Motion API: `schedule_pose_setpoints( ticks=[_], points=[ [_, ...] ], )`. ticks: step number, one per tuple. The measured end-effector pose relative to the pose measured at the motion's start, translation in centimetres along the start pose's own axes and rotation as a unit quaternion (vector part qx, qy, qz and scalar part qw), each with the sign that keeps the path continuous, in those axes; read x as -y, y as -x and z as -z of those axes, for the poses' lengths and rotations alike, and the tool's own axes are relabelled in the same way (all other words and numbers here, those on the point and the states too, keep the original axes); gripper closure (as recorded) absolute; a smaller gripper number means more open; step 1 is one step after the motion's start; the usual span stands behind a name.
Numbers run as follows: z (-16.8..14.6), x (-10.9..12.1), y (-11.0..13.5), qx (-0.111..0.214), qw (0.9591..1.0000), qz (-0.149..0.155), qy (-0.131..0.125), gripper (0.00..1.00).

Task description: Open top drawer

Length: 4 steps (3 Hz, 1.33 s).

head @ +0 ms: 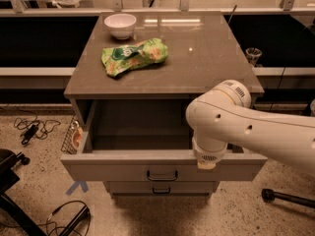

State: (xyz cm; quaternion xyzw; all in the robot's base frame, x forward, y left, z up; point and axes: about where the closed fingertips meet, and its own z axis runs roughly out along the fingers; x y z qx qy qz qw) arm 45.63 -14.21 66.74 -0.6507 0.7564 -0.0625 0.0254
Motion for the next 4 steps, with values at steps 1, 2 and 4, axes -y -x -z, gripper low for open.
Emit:
schedule_pose_setpoints(
  ticks=[1,2,4],
  points=[
    [0.2,-0.47,-0.13,-0.003,1.0,-0.001,0.001,1.0],
    [0.24,-0.47,-0.13,-0.003,1.0,-0.001,0.001,1.0],
    [0.26,-0.48,-0.15,-0.003,1.0,-0.001,0.001,0.85]
  ],
)
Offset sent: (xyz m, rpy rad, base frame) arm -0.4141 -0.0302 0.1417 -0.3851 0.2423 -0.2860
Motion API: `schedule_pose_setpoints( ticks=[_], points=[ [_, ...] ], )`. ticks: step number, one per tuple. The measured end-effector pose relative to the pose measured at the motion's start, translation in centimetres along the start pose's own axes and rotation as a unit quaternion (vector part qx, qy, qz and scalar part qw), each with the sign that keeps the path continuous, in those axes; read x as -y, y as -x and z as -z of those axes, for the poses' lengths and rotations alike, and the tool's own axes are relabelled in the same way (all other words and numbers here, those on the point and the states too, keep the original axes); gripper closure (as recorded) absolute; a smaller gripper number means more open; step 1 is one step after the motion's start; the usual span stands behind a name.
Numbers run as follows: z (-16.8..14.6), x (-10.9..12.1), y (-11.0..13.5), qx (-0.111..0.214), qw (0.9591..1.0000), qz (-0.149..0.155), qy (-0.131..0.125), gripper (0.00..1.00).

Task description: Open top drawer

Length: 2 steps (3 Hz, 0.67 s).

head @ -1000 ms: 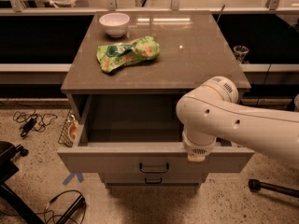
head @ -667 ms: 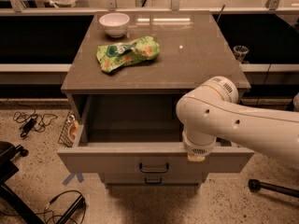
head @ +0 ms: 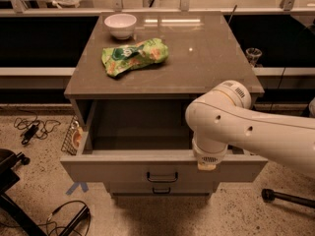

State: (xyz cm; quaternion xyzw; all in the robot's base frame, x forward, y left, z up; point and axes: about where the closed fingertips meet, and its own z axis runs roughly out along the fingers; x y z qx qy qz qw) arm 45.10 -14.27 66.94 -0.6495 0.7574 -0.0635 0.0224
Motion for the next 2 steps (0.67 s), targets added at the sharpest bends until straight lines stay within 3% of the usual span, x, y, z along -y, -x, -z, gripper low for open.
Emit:
schedule_pose_setpoints(
  ticks=[2],
  points=[
    [0.15,-0.07,-0.15,-0.001,1.0,0.0,-0.002,0.38]
  ],
)
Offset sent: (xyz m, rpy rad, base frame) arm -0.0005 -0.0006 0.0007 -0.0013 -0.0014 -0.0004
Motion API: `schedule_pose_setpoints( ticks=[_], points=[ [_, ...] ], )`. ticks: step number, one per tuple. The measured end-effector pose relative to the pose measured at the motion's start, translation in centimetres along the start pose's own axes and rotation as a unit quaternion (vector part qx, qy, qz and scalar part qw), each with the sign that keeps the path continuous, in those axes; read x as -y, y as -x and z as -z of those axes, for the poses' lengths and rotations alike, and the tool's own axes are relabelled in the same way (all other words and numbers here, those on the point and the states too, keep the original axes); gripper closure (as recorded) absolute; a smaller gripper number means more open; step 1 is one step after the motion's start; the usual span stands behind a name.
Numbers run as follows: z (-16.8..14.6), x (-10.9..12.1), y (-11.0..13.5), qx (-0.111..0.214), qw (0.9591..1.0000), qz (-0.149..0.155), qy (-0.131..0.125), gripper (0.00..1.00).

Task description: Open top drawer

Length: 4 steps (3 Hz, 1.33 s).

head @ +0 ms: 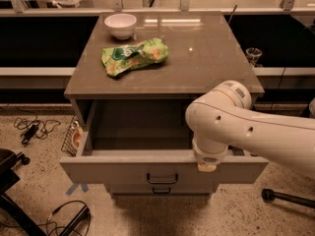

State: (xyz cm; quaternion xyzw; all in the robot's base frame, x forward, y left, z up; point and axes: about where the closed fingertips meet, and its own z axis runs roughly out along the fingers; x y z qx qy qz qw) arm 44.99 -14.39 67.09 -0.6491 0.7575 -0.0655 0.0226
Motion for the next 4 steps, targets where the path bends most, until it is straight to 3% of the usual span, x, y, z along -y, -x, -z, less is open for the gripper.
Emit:
schedule_pose_setpoints(
  ticks=[1,2,3,4],
  points=[
    [0.1,0.0,-0.1,-0.001,1.0,0.0,-0.001,0.07],
    [0.1,-0.1,-0.1,-0.001,1.0,0.0,-0.002,0.0],
    [0.4,0.1,-0.4,0.007,1.0,0.0,-0.003,0.0],
    [4.1,1.1,-1.5,0.009,0.9997,0.003,-0.02,0.16]
  ],
)
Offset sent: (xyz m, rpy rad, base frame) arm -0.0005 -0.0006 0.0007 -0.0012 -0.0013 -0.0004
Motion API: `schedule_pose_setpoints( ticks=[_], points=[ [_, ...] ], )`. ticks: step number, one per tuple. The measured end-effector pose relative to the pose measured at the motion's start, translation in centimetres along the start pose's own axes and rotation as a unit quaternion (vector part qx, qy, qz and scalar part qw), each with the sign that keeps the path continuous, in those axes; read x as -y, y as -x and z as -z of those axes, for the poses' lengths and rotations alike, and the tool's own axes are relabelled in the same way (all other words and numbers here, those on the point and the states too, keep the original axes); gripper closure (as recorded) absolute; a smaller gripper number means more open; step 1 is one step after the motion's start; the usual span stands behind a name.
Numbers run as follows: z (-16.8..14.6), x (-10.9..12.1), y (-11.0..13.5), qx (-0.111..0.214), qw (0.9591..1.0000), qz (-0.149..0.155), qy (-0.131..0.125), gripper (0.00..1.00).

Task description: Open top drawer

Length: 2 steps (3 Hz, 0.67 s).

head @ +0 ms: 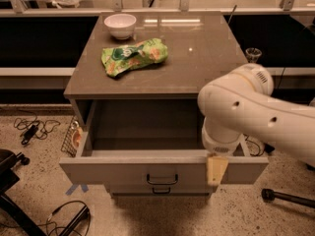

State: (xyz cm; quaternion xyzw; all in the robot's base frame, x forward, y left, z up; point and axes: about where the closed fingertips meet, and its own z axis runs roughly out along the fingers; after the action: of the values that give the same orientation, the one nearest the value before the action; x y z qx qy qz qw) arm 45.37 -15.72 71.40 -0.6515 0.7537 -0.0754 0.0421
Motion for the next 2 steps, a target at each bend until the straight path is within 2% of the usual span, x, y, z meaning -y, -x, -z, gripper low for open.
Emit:
schedule_pose_setpoints(
  ticks=[1,2],
  points=[
    [6.7,3.0,-1.7,-0.002,0.9994,0.005,-0.033,0.47],
    [8.1,5.0,-2.4,0.015,0.9989,0.005,-0.045,0.7]
  ],
)
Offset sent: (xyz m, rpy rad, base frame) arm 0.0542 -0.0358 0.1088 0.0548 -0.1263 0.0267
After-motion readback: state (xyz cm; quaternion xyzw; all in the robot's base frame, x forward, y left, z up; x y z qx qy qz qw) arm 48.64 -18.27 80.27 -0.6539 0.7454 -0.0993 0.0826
